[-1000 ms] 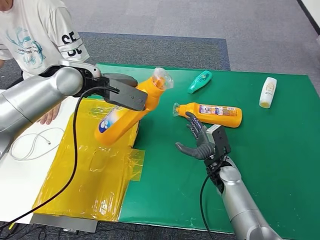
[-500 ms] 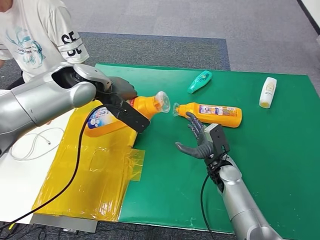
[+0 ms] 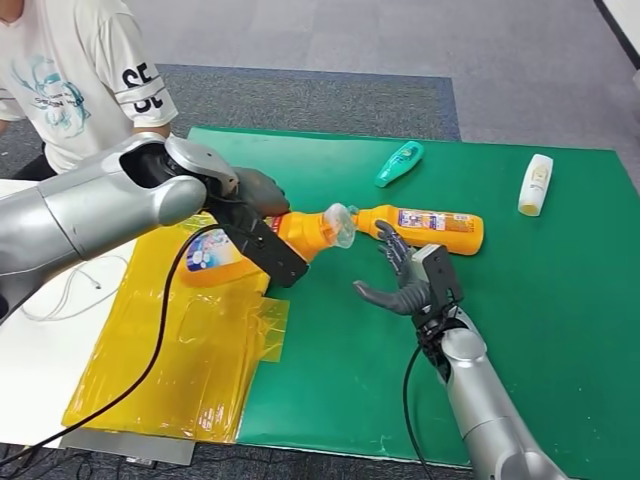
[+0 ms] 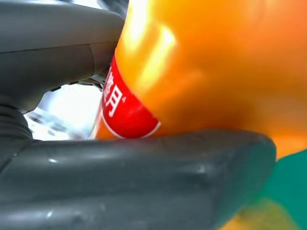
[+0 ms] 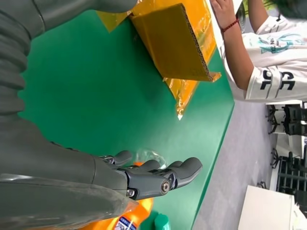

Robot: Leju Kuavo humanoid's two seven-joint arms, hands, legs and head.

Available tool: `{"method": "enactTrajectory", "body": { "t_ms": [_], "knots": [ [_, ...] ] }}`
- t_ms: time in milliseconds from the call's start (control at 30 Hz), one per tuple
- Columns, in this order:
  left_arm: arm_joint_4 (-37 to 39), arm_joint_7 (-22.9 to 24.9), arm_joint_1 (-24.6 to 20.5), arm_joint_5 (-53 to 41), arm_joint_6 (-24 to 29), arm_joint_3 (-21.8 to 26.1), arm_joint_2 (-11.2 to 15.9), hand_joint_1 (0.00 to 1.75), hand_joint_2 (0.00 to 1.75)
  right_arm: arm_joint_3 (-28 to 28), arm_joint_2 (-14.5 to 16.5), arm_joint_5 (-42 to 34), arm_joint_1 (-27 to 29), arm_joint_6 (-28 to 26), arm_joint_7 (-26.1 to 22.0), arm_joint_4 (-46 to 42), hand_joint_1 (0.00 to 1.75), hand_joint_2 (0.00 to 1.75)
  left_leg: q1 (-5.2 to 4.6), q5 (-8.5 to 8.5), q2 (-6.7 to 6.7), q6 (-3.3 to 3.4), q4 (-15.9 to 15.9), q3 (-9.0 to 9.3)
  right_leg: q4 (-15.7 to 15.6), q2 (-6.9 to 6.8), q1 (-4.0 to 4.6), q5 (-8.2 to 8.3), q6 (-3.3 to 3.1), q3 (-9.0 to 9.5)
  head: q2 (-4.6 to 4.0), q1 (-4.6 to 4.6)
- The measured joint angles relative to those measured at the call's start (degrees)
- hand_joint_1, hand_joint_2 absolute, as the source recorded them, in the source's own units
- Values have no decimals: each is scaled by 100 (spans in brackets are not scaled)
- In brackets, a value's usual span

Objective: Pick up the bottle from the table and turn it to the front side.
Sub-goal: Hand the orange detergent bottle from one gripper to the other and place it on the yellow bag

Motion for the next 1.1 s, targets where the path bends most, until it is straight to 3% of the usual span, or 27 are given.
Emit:
{"method": "enactTrajectory", "body": {
  "t_ms": [167,500,900,1100],
  "knots": [
    [-77,300,-76,1969,-692,-1,-16,175,0,3,49,-58,-111,55,10,9,0,175,0,0,0,0,0,-1,0,-1,0,0,0,1,0,1],
    [-199,855,-291,3255,-1263,-1,106,175,0,66,112,-219,-311,66,75,48,0,175,0,4,0,-5,0,2,6,-1,1,2,-2,2,1,1],
    [-275,1351,-298,2931,-1541,-34,158,175,0,147,143,-286,-411,14,98,98,0,175,0,5,-1,-4,0,2,6,-2,1,2,-2,2,1,1],
    [-285,1026,-191,1988,-1513,-46,165,175,0,165,145,-273,-421,-59,132,98,0,175,0,5,-1,-4,0,2,6,-1,1,2,-2,2,1,1]
  ]
}}
